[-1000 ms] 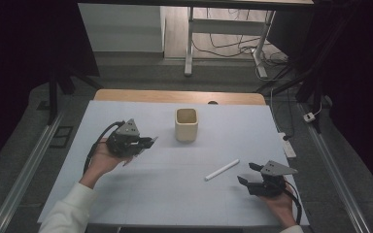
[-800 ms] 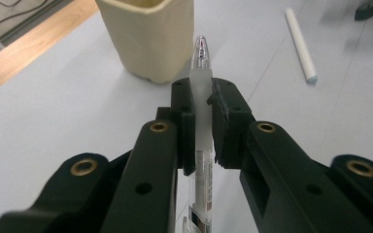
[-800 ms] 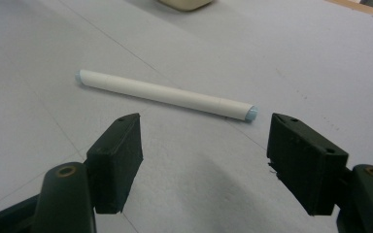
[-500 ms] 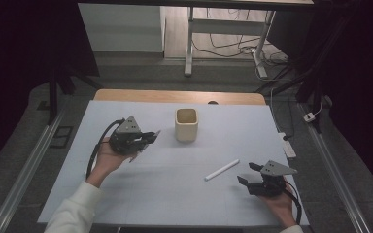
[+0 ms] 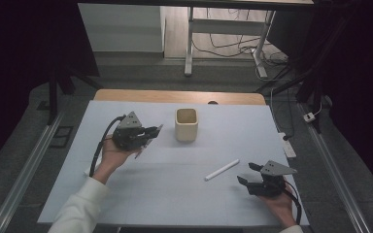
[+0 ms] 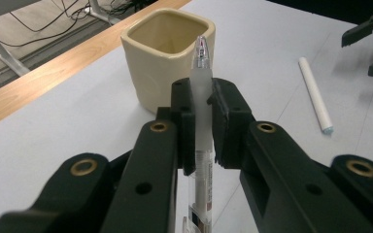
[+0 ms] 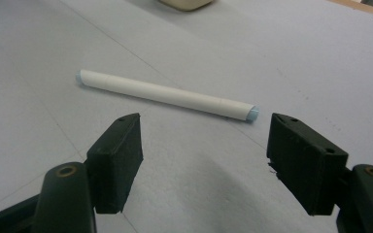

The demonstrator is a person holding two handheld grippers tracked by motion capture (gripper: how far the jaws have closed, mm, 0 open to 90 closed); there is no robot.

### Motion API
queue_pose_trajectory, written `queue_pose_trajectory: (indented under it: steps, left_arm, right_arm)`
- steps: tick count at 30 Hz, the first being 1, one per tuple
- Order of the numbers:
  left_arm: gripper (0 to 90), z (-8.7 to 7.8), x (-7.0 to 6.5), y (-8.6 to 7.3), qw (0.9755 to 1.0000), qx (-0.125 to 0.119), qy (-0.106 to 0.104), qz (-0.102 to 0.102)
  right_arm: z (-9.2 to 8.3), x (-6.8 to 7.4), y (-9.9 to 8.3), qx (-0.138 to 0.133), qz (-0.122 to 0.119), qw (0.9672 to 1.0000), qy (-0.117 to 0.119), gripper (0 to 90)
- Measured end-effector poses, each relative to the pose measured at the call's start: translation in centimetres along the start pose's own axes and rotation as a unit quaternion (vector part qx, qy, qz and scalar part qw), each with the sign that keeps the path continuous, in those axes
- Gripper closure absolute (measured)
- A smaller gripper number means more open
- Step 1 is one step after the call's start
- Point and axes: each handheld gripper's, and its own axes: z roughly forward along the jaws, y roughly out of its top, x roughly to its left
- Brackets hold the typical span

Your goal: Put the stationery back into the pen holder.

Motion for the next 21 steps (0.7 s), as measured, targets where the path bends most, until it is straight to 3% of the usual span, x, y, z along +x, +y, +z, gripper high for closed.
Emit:
queue_pose_trajectory:
  steps: [9, 21]
  left_arm:
    - [79.9, 0.8, 0.1, 0.8, 0.9996, -0.024, 0.013, -0.004]
    - [79.9, 2.1, 1.1, 1.9, 0.9975, -0.060, 0.011, -0.036]
  right_arm:
    - [0.0, 0.0, 0.0, -0.001, -0.001, 1.0000, 0.003, 28.1]
    - [0.0, 0.1, 0.0, -0.004, 0.000, 1.0000, 0.005, 28.1]
